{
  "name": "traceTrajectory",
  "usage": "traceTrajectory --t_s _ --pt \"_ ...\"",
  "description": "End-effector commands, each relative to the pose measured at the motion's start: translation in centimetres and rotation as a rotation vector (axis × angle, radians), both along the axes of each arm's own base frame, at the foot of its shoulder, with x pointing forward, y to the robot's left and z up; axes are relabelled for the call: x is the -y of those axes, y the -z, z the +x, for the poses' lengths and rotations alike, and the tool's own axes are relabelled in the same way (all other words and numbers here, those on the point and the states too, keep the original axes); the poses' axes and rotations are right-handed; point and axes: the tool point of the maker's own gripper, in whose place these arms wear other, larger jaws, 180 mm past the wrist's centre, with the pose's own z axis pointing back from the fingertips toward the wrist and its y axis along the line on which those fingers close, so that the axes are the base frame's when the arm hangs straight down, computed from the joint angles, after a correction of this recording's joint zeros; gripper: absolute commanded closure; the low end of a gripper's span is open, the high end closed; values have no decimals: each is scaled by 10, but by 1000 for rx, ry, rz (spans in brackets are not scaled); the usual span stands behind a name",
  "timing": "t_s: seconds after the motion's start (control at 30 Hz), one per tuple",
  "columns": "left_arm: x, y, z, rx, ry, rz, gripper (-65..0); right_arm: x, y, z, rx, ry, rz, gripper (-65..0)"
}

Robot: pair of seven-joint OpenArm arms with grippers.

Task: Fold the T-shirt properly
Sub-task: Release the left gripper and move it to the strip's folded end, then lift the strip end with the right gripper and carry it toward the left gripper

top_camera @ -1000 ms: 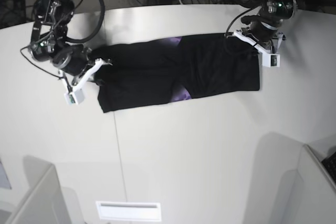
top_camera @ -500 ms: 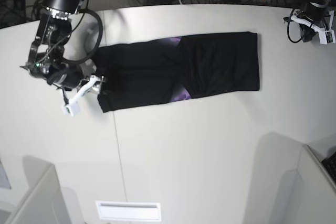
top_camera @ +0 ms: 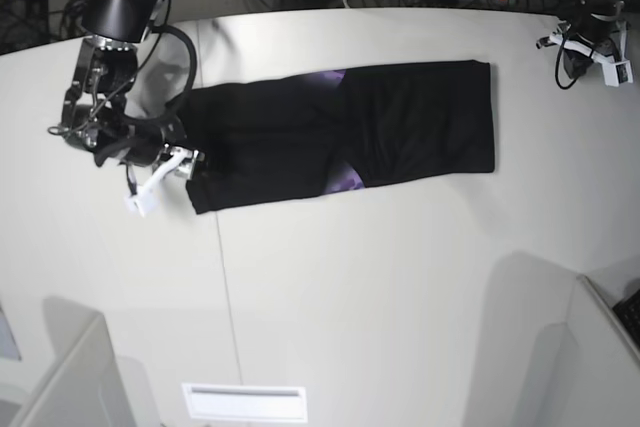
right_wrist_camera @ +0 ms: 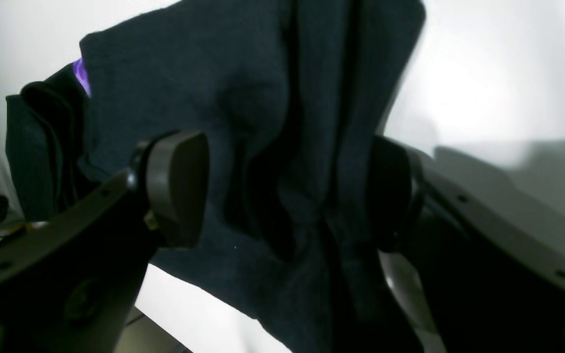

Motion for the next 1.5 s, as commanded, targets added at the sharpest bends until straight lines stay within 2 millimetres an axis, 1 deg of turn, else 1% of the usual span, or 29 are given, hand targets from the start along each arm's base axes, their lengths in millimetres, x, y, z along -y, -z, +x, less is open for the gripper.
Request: traceTrajectory --t_s 0.0,0.1,0.13,0.23,0.4,0.43,0.47,0.53,0.6,0.67,0.7,0.73,0.9,1.0,1.07,1.13,1.2,1.3,1.47 --pt "-5 -10 8 39 5 19 0 -5 8 -13 -49 -46 -23 -459" --pt "7 -7 17 42 43 4 0 -25 7 -21 -40 -107 21 -459" --pt "11 -7 20 44 54 -1 0 -28 7 -22 -39 -112 31 -458" --pt "18 -3 26 42 50 -16 0 -30 10 -24 -51 -113 37 -456" --pt "32 0 45 58 64 -42 0 -32 10 -26 -56 -118 41 -362" --pt "34 0 46 57 70 -45 0 -32 10 -26 -57 -119 43 -342" --pt "38 1 49 57 82 -50 0 -33 10 -26 -57 -119 44 -318" --pt "48 2 57 64 111 -62 0 -33 10 -25 -52 -114 44 -251" --pt "54 8 61 43 122 -64 0 -32 8 -21 -37 -102 44 -153" --pt "56 19 60 -4 120 -48 0 -31 7 -16 -17 -90 45 -32" --pt "59 23 61 -17 129 -42 0 -30 5 -14 -11 -87 42 0" --pt "62 25 64 -24 141 -39 0 -29 3 -10 1 -86 41 0" --pt "66 26 66 -25 152 -42 0 -29 -6 -3 35 -95 25 0" --pt "69 25 69 -24 160 -46 0 -29 -20 2 84 -103 9 0" --pt "81 27 72 -27 192 -54 0 -30 -30 6 115 -115 -5 0" --pt "91 29 74 -32 223 -62 0 -41 -38 9 129 -128 -12 0" --pt "101 31 77 -38 251 -66 0 -47 -47 10 133 -144 -41 0" --pt "118 34 82 -32 278 -93 0 -69 -63 13 162 -163 -47 0" --pt "135 37 86 -35 297 -116 0 -98 -81 8 190 -200 -37 0"
